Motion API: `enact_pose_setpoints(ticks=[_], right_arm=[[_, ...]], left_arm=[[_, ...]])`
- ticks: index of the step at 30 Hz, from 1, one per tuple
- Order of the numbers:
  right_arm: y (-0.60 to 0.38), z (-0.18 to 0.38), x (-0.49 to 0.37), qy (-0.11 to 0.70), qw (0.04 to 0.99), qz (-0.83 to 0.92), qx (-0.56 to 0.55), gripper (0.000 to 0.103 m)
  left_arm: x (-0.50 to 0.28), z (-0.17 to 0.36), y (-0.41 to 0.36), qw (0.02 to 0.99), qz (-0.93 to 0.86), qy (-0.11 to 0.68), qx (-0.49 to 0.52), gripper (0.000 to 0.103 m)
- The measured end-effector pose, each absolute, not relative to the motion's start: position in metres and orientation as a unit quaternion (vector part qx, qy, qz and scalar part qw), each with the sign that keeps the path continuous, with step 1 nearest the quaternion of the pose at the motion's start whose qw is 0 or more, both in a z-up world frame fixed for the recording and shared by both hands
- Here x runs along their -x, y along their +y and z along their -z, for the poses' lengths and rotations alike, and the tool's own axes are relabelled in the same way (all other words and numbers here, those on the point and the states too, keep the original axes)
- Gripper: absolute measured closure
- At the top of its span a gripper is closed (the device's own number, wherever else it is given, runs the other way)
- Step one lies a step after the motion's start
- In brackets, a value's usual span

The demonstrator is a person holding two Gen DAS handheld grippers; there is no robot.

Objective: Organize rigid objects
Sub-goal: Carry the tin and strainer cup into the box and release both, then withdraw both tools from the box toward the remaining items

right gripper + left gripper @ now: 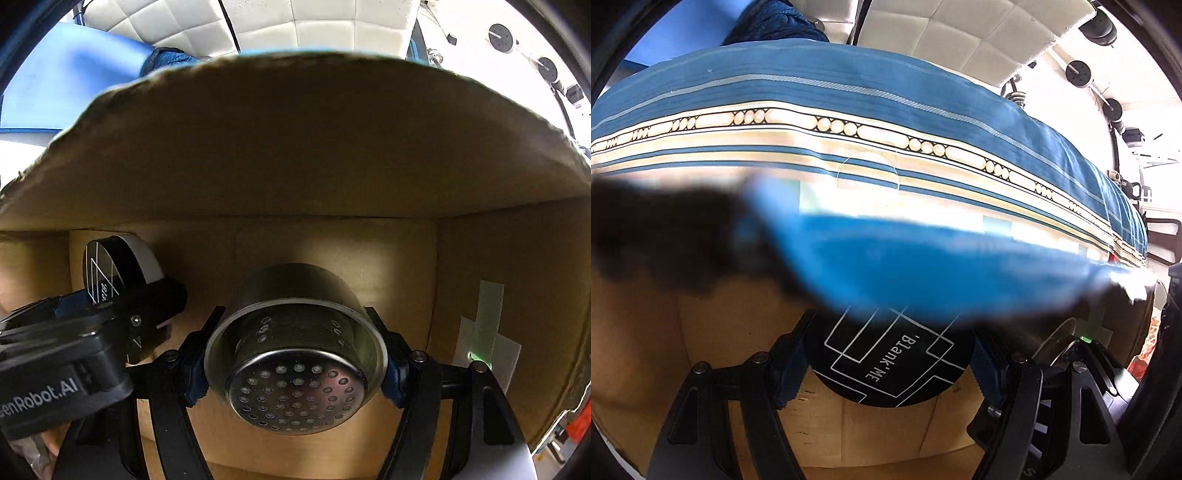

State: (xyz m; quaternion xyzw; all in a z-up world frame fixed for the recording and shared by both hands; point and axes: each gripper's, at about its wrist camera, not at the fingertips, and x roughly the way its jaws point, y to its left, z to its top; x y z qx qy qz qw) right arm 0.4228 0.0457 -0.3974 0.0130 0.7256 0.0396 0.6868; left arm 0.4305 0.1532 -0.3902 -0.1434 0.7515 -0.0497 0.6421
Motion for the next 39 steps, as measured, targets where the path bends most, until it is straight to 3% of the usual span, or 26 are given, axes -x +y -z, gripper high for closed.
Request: enact_pose_setpoints(ticks=[5,10,15,18,20,39], right_arm=[[0.045,0.403,-0.429,0.733,0.679,-0.042,-0.016,0.029],[0.044,0.4,-0.439,0.737,0.674,-0.043,-0.008,0.027],[0.043,0.382,-0.432,0.729,0.683,-0.036,0.005,0.014],[0.043,0.37,-0.424,0.728,0.684,-0.04,-0.005,0.01],[0.043,0.36,-0.415,0.722,0.691,-0.038,-0.005,0.0],[0.027,0.271,-0.301,0.672,0.74,-0.041,-0.001,0.0]], left_arm=[[-0.432,0.389,0.155,0.633,0.044,0.76,0.142,0.029],[-0.429,0.377,0.155,0.635,0.044,0.758,0.142,0.018],[-0.417,0.355,0.158,0.65,0.043,0.748,0.126,0.018],[-0.408,0.34,0.159,0.666,0.035,0.738,0.1,0.0],[-0.398,0.328,0.16,0.68,0.025,0.728,0.083,0.0],[-0.299,0.239,0.161,0.747,0.012,0.662,0.067,0.0]])
